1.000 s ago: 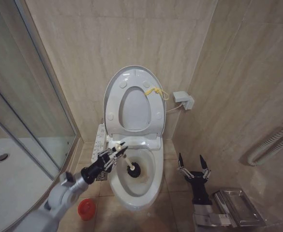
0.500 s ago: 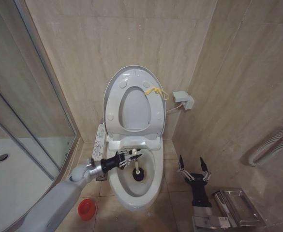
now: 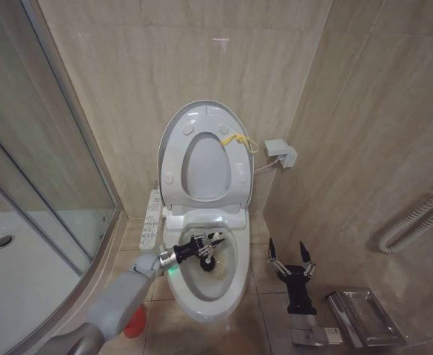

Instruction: Open the toilet lid, clean the toilet bowl with a toilet brush, close the toilet lid, and flush.

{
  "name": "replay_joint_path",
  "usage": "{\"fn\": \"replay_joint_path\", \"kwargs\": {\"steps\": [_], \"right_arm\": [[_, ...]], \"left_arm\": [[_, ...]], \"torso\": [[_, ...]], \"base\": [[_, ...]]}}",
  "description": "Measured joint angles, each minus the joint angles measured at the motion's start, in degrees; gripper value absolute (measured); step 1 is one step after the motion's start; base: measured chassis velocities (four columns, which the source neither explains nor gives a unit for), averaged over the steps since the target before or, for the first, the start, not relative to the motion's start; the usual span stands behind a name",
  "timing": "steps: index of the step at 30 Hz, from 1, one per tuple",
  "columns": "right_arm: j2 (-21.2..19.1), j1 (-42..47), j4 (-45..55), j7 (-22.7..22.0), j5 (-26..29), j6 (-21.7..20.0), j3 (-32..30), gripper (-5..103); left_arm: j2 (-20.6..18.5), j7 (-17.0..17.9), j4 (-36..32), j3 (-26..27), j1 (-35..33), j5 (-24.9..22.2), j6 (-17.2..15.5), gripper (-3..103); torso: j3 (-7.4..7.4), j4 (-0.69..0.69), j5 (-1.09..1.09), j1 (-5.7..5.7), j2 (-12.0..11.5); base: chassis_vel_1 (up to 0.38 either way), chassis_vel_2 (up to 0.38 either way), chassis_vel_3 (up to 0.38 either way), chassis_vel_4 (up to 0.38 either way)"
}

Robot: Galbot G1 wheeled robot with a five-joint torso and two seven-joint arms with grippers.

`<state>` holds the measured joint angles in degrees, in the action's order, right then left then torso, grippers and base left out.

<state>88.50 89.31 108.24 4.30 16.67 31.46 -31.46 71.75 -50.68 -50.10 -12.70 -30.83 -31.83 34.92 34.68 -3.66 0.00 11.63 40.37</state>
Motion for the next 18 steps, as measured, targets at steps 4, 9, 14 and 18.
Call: {"fn": "replay_joint_path", "kwargs": {"steps": [4, 9, 14, 18], "right_arm": [[0.0, -0.2, 0.0, 0.0, 0.0, 0.0, 0.0, 100], [-0.2, 0.1, 0.4, 0.1, 0.1, 0.0, -0.4, 100], [-0.5, 0.4, 0.9, 0.0, 0.5, 0.2, -0.5, 100], [-0.5, 0.5, 0.9, 0.1, 0.5, 0.4, -0.5, 100]], "left_arm": [[-0.4, 1.8, -6.0, -3.5, -0.1, -2.0, -1.2, 22], [-1.3, 1.6, -13.0, -4.7, -1.0, -4.6, -1.9, 22], [-1.9, 0.7, -7.9, -3.5, -1.5, -1.5, -1.1, 22], [-2.0, 1.1, -10.4, -2.2, -2.1, -2.6, -1.3, 22]], "torso": [[0.01, 0.01, 0.01, 0.0, 0.0], [0.0, -0.05, -0.01, 0.0, 0.0], [0.01, 0.03, 0.0, 0.0, 0.0], [0.01, 0.03, -0.01, 0.0, 0.0]], "base": [[0.0, 0.0, 0.0, 0.0], [0.0, 0.0, 0.0, 0.0], [0.0, 0.0, 0.0, 0.0], [0.0, 0.0, 0.0, 0.0]]}}
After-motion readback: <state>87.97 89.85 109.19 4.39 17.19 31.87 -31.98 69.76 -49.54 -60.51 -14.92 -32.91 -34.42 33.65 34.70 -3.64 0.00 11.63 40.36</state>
